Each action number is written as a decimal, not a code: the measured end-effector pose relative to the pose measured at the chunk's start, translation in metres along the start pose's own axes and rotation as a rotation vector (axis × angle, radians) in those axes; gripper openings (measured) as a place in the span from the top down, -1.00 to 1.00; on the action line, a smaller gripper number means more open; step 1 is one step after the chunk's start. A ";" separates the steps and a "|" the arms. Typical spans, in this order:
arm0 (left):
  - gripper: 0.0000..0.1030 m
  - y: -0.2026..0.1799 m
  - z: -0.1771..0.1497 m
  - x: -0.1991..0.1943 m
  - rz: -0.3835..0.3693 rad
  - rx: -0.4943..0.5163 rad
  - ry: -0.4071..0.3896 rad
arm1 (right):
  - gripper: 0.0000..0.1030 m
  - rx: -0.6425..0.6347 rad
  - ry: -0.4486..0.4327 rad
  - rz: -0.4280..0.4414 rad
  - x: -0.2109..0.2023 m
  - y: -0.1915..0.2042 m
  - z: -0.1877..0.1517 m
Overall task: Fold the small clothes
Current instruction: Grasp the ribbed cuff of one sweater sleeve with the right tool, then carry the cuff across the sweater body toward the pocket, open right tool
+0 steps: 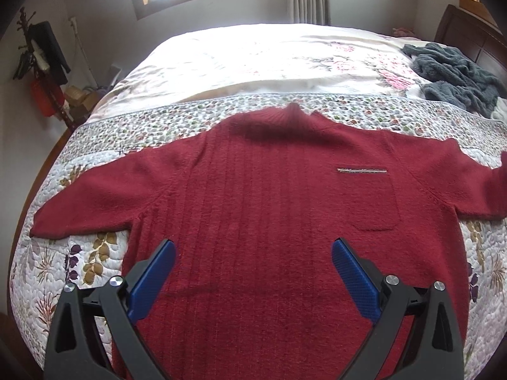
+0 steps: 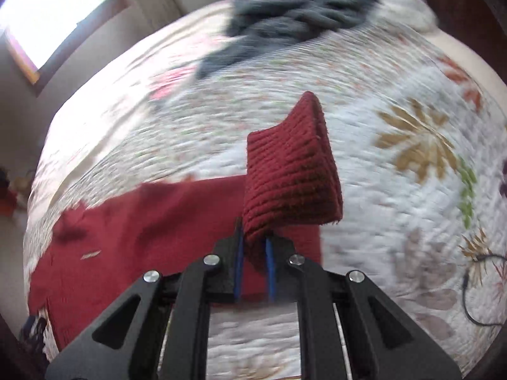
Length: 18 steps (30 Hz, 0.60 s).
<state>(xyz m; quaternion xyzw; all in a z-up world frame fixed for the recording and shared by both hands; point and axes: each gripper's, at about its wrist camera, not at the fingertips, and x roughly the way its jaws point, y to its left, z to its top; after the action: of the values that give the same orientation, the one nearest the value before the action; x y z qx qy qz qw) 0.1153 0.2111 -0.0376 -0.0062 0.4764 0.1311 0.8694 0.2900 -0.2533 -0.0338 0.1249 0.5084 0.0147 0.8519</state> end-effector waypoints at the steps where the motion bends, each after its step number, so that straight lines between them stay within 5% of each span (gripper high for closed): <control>1: -0.92 0.001 0.000 0.001 0.000 -0.001 0.001 | 0.81 -0.025 0.001 0.020 -0.003 0.013 -0.003; 11: -0.92 0.017 -0.004 0.005 -0.006 -0.028 0.009 | 0.81 -0.279 0.026 0.187 0.005 0.161 -0.038; 18: -0.92 0.035 -0.005 0.008 0.009 -0.052 0.011 | 0.81 -0.434 0.032 0.171 0.020 0.228 -0.071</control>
<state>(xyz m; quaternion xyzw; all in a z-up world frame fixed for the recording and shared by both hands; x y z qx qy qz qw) 0.1074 0.2458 -0.0431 -0.0276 0.4778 0.1473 0.8656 0.2605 -0.0151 -0.0309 -0.0192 0.4943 0.1977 0.8463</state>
